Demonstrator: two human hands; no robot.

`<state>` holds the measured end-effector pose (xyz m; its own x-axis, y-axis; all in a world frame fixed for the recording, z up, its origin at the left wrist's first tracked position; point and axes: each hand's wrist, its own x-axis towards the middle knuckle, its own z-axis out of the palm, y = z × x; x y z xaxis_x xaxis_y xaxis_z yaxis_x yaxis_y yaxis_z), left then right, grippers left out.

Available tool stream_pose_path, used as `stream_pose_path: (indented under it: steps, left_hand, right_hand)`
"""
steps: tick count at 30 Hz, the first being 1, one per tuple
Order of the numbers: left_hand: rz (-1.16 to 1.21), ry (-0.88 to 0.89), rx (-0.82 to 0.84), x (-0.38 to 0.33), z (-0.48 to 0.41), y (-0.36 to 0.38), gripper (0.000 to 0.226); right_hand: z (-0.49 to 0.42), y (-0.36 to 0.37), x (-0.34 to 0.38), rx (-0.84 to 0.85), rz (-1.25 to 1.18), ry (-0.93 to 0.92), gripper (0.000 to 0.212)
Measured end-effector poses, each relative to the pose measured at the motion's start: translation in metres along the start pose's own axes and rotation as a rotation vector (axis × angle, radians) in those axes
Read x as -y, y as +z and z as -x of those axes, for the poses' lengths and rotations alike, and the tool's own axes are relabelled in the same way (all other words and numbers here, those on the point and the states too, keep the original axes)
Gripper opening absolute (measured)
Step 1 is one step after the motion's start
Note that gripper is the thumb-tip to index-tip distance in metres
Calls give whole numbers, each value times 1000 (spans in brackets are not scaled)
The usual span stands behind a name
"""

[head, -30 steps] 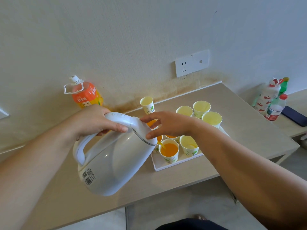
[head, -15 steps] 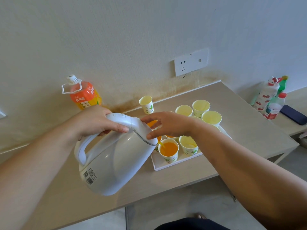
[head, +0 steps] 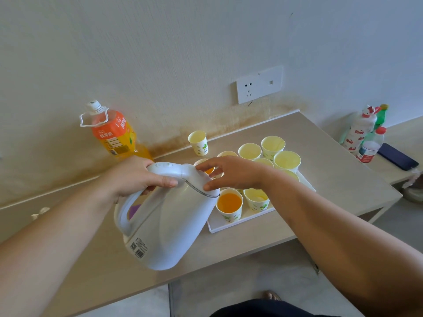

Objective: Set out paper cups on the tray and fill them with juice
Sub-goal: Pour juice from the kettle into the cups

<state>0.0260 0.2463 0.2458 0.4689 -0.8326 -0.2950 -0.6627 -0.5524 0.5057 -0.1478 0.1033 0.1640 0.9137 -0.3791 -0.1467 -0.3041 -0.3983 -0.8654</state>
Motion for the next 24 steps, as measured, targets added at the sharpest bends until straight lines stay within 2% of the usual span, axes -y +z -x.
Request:
stream_pose_path:
  steps: [2,6,10,15,21,24]
  left_hand:
    - [22,2,7,3,0,3,66]
    - [101,38,9,6,-1,4,86]
    - [137,72,5,-3,2,1,72]
    - [154,130,-23,-19,4,-6,85]
    - [139,125,-36,-49,3,-3,57]
    - [106,113,-30,-62,5,1,65]
  right_hand:
    - [2,0,0,-9,9,7,58]
    - [6,-4,4,-31,49,27,58]
    - [16,-17,13,-51,12,11,56]
    - [23,-35,17,-43,4,-23,54]
    - [34,-61,7,-6,-9,-45,54]
    - [38,-69,1,10,5,-53,55]
